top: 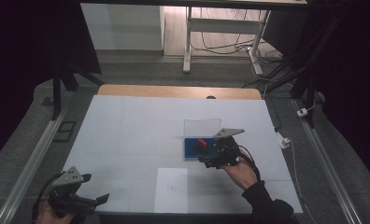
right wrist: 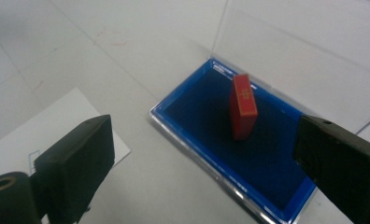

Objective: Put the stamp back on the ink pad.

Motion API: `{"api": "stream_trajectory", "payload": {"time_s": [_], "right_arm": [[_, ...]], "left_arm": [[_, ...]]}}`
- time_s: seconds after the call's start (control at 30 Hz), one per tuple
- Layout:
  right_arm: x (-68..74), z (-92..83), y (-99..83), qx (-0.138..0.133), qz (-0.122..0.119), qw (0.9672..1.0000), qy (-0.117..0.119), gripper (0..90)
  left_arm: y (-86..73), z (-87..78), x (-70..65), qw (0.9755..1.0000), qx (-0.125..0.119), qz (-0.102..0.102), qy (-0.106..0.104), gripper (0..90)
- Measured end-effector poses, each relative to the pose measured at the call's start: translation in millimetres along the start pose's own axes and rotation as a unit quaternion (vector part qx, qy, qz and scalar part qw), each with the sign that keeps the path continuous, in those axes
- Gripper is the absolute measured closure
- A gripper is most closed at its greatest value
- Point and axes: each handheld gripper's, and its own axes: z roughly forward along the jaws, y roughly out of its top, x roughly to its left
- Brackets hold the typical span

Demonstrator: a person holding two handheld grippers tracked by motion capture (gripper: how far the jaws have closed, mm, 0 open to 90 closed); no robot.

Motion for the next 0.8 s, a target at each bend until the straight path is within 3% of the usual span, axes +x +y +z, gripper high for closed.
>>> {"api": "stream_trajectory", "payload": {"time_s": [0.27,0.5,0.8], "right_arm": [[6.0,-10.7,-7.6,0.021,-0.011,0.9997,0.008,0.8],[12.6,-26.7,-13.7,0.008,-0.014,0.9998,0.007,0.0],[18.0,-48.4,-26.0,-0.003,-0.015,0.9998,-0.011,0.0]], "left_arm": [[-0.2,-0.2,0.3,1.0000,0.000,-0.001,0.000,1.3],[0.0,0.0,0.4,1.0000,0.000,-0.002,0.000,1.3],[0.0,-0.1,0.6,1.0000,-0.001,-0.003,-0.001,1.2]]}}
